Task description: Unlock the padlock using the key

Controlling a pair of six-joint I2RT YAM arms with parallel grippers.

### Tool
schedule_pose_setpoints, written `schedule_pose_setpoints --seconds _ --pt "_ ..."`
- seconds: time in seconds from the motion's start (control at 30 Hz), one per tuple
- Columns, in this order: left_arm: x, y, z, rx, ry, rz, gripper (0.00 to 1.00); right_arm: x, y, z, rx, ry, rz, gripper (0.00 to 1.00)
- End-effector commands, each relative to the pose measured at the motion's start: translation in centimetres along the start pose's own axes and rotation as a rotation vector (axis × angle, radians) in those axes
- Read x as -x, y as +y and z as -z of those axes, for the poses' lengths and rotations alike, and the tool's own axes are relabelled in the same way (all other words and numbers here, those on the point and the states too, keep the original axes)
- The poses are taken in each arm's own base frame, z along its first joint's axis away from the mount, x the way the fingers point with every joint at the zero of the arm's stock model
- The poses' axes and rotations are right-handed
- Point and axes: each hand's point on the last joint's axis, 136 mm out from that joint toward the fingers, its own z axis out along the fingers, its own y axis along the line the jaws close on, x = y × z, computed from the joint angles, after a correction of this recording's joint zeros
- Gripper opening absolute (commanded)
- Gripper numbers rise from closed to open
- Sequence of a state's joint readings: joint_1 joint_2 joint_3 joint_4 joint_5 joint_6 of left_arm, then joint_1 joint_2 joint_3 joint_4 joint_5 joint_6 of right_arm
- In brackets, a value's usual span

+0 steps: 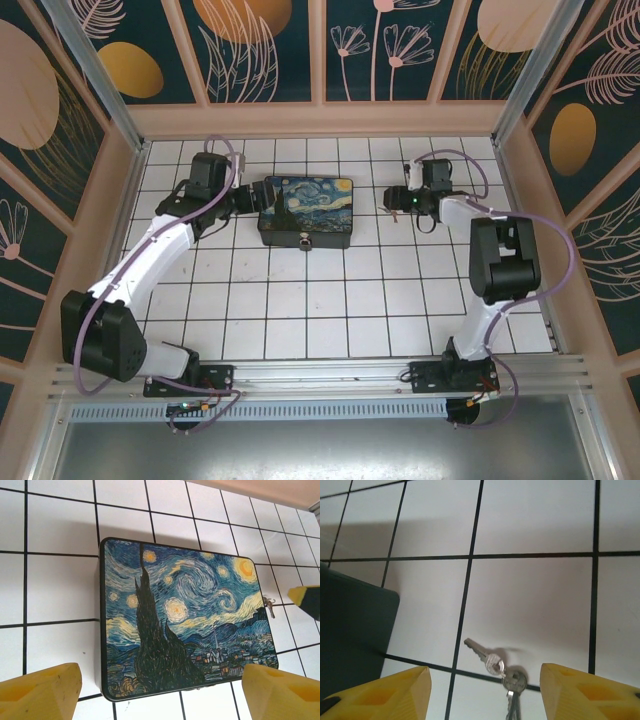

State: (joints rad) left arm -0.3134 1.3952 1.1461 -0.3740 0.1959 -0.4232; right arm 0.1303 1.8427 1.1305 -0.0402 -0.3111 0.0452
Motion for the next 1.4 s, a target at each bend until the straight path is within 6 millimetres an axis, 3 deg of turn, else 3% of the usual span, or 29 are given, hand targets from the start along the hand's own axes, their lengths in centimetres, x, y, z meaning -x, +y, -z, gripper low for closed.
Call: schedule_pose_setpoints --seconds 0.0,0.23,0.5,0.73,1.1,1.37 --pt "0.5 -0.3 0.9 0.002 -0.009 -0.004 0.83 0.2 0.0 -1.1 0.031 0.038 0.078 0.6" --pt "1.7 -2.0 2.3 -0.046 -0.039 -0.025 0.82 -0.1 -0.5 -3.0 0.042 0.098 0.123 0.53" --pt "2.2 -2.0 2.4 -0.038 -0.053 -0.038 0.82 -1.5 -0.3 -3.6 0.07 0.165 0.155 0.49" --pt "2.8 -2.0 2.9 -0.029 -0.07 -0.052 0.82 -3.0 -1.5 -4.4 0.032 0.217 0.157 0.44" --pt "2.9 -1.8 3.1 -0.014 -0.078 -0.058 0.82 -3.9 -0.8 -4.5 0.066 0.231 0.163 0.3" --pt "3.0 -1.7 3.0 -0.007 -0.085 -0.063 0.82 -4.4 -0.2 -4.0 0.062 0.231 0.176 0.27"
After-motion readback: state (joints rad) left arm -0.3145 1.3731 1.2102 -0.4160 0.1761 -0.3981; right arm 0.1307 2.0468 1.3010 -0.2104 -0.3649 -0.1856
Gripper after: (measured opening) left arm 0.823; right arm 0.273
